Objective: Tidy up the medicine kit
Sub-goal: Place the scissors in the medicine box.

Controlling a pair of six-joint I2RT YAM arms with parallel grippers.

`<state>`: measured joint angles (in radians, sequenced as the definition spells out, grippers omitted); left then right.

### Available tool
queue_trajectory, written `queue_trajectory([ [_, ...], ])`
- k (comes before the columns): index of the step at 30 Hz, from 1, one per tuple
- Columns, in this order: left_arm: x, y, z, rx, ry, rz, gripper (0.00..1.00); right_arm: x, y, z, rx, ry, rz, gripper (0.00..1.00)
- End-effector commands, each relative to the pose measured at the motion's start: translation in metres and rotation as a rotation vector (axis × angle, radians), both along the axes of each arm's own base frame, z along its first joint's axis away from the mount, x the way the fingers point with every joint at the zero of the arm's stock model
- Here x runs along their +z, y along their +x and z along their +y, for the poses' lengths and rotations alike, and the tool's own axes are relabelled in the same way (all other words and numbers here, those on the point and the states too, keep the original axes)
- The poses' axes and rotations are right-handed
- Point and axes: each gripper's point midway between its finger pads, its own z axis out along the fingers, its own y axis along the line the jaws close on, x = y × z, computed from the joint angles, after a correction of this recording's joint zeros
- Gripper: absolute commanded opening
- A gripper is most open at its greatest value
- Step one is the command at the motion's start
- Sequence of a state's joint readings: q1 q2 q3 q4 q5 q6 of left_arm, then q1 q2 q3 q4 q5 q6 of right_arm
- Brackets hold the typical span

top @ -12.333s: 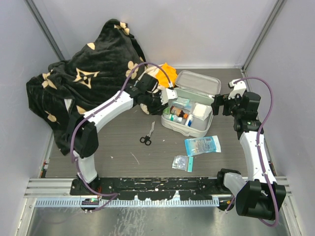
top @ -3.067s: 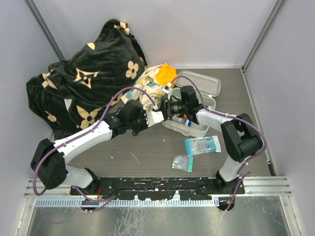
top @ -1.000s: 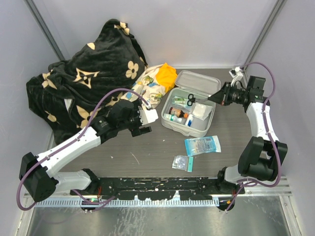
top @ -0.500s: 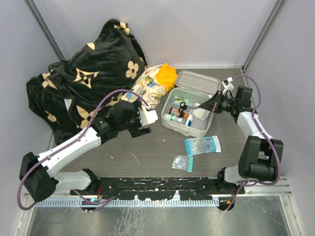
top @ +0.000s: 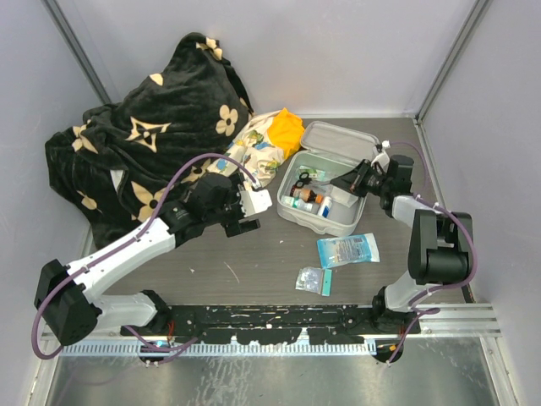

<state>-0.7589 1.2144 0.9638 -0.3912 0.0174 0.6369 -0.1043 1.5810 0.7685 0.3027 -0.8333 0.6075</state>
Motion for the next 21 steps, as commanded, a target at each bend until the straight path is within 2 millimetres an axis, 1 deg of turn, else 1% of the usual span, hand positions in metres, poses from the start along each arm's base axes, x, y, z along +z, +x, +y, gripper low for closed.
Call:
queue_trajectory([
  [1, 0.011, 0.007, -0.006, 0.014, -0.046, -0.036, 0.98, 0.019, 0.015, 0.003, -0.009, 0.026, -0.101, 0.01],
  [6, 0.009, 0.007, -0.006, 0.014, -0.044, -0.033, 0.98, 0.019, 0.018, 0.003, -0.037, 0.057, -0.119, 0.01],
  [14, 0.008, 0.007, -0.006, 0.01, -0.044, -0.031, 0.98, 0.008, 0.027, 0.0, -0.068, 0.063, -0.11, 0.01],
  [18, 0.007, 0.006, -0.006, 0.01, -0.042, -0.025, 0.98, -0.001, 0.029, -0.002, -0.078, 0.053, -0.1, 0.01],
  [21, 0.007, 0.007, -0.006, 0.011, -0.04, -0.028, 0.98, -0.009, 0.029, -0.004, -0.081, 0.019, -0.081, 0.07],
])
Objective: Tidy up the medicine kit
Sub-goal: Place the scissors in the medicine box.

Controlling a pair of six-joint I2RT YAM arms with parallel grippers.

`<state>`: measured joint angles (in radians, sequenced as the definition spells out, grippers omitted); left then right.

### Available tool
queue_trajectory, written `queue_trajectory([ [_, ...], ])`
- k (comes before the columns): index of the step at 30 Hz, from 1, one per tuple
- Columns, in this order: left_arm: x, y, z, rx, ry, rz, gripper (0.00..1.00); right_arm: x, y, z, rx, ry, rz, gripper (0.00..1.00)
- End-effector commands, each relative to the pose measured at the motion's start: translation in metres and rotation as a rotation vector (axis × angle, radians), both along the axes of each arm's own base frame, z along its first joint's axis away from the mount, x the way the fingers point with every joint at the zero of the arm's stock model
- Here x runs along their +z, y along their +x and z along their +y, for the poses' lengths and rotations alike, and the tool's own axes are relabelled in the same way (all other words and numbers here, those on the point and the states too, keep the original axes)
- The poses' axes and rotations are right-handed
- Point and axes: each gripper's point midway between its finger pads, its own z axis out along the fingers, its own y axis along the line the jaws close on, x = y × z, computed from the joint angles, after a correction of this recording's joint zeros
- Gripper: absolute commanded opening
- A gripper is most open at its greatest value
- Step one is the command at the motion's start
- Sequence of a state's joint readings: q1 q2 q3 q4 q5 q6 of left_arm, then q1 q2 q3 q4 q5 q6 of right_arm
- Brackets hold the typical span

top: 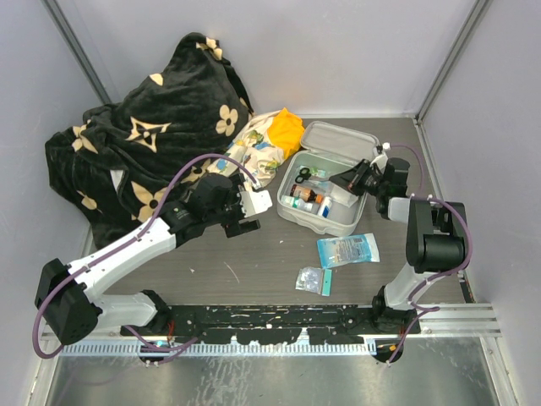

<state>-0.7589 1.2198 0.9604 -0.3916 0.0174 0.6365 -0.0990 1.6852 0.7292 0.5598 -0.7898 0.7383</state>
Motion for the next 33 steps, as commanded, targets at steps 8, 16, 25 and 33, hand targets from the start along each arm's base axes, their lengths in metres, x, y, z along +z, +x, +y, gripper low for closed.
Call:
queue_trajectory([
  [8, 0.01, 0.007, -0.006, 0.01, -0.045, -0.041, 0.98, -0.001, 0.004, -0.003, 0.005, -0.091, -0.038, 0.24],
  [16, 0.012, 0.006, -0.004, 0.01, -0.048, -0.045, 0.98, 0.006, 0.008, -0.006, 0.009, -0.129, -0.048, 0.38],
  [25, 0.014, 0.005, -0.003, 0.012, -0.052, -0.051, 0.98, 0.018, 0.015, -0.016, -0.003, -0.235, -0.105, 0.5],
  [33, 0.016, 0.006, 0.0, 0.026, -0.052, -0.059, 0.98, 0.048, 0.019, -0.022, 0.011, -0.323, -0.201, 0.57],
])
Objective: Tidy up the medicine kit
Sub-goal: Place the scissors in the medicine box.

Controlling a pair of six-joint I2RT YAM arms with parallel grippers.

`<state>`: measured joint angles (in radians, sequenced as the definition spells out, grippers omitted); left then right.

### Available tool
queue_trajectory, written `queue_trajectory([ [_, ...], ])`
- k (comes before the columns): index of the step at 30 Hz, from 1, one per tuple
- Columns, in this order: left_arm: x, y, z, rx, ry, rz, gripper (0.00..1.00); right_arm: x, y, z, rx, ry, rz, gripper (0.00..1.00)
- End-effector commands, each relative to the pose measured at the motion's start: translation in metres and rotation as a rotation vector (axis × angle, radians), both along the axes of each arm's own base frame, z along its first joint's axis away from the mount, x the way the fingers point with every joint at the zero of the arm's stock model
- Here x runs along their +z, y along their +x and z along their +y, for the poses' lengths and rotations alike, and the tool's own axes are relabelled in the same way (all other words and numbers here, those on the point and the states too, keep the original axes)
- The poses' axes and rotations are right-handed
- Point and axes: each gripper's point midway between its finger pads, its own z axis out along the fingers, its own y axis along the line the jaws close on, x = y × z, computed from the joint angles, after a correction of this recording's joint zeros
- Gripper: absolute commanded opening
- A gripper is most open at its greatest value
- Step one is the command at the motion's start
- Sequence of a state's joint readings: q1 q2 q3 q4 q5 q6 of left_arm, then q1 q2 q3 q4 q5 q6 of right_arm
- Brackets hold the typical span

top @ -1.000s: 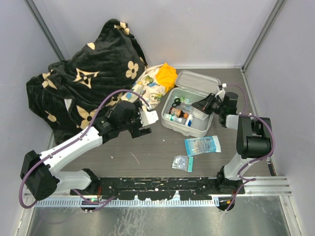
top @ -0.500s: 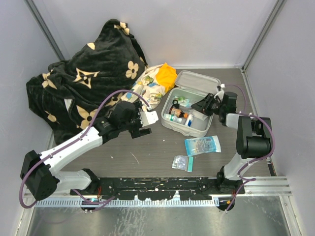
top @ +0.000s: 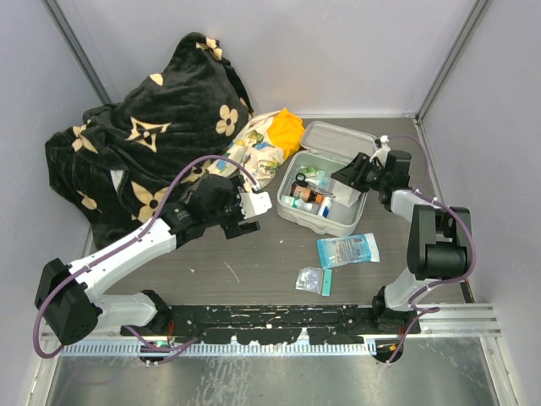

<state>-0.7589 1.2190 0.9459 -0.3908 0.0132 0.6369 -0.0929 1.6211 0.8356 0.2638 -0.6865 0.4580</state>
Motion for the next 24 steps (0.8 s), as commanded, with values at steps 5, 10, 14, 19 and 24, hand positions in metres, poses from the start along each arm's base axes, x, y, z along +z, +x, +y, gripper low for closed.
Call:
queue_trajectory([
  [5, 0.023, 0.012, 0.0, 0.054, -0.062, -0.079, 0.98, 0.053, 0.005, -0.011, 0.066, -0.203, -0.162, 0.62],
  [10, 0.021, 0.014, 0.001, 0.067, -0.061, -0.074, 0.98, 0.059, -0.014, -0.021, 0.124, -0.359, -0.198, 0.67],
  [14, 0.022, 0.016, 0.0, 0.074, -0.074, -0.081, 0.98, 0.067, -0.041, -0.023, 0.214, -0.474, -0.251, 0.73],
  [19, 0.028, 0.018, 0.001, 0.081, -0.098, -0.114, 0.98, 0.071, -0.084, -0.025, 0.353, -0.608, -0.298, 0.79],
  [24, 0.029, 0.019, 0.001, 0.091, -0.113, -0.112, 0.98, 0.066, -0.128, -0.022, 0.493, -0.679, -0.312, 0.84],
])
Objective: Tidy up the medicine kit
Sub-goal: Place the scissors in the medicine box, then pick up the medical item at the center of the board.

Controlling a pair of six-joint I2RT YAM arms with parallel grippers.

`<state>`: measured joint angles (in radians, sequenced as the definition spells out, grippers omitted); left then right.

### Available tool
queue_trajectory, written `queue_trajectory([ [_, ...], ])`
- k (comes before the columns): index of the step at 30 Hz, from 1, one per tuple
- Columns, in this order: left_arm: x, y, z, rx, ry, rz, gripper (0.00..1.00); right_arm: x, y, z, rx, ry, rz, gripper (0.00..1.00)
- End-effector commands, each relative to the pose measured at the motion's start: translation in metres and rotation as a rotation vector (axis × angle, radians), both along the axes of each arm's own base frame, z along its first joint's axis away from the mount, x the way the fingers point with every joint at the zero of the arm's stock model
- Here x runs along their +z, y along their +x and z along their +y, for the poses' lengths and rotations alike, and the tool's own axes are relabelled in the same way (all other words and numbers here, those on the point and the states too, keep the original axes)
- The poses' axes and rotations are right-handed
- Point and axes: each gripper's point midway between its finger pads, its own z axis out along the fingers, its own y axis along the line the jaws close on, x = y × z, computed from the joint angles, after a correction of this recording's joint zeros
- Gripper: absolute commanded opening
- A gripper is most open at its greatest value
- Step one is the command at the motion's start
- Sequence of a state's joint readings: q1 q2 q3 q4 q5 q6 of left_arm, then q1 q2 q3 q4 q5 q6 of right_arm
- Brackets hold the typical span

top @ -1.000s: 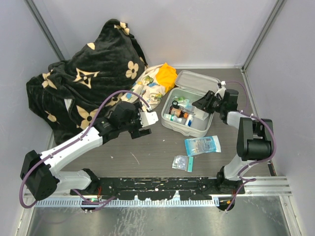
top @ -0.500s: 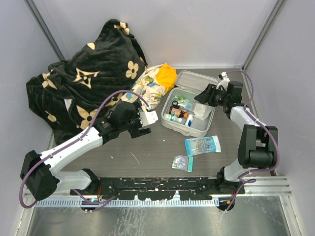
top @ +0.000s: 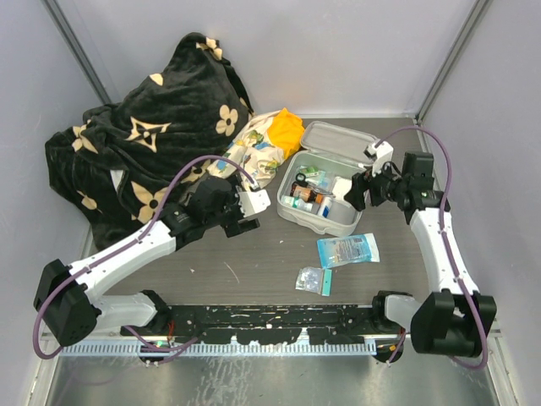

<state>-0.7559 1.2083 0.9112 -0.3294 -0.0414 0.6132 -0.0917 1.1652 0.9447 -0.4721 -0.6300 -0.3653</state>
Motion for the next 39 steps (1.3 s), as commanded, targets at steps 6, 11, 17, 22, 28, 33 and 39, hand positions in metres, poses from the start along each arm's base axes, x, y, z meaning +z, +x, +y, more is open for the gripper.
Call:
queue_trajectory([
  [6, 0.038, 0.013, -0.003, 0.064, -0.174, -0.069, 0.98, -0.016, -0.088, 0.027, 0.369, -0.17, -0.017, 0.83],
  [11, 0.046, 0.024, 0.008, 0.139, -0.264, -0.023, 0.98, -0.037, -0.109, 0.057, 0.513, -0.203, -0.002, 0.81],
  [17, 0.062, 0.046, 0.034, 0.253, -0.337, -0.062, 0.98, -0.07, -0.124, 0.09, 0.645, -0.249, 0.043, 0.76],
  [22, 0.074, 0.056, 0.047, 0.302, -0.383, -0.051, 0.98, -0.095, -0.136, 0.11, 0.752, -0.306, 0.082, 0.73],
  [28, 0.078, 0.057, 0.057, 0.331, -0.41, -0.052, 0.98, -0.127, -0.147, 0.122, 0.818, -0.355, 0.129, 0.72],
  [33, 0.078, 0.055, 0.061, 0.331, -0.415, -0.07, 0.98, -0.143, -0.154, 0.131, 0.837, -0.351, 0.169, 0.69],
  [39, 0.077, 0.056, 0.066, 0.341, -0.409, -0.082, 0.98, -0.16, -0.163, 0.134, 0.864, -0.381, 0.214, 0.63],
])
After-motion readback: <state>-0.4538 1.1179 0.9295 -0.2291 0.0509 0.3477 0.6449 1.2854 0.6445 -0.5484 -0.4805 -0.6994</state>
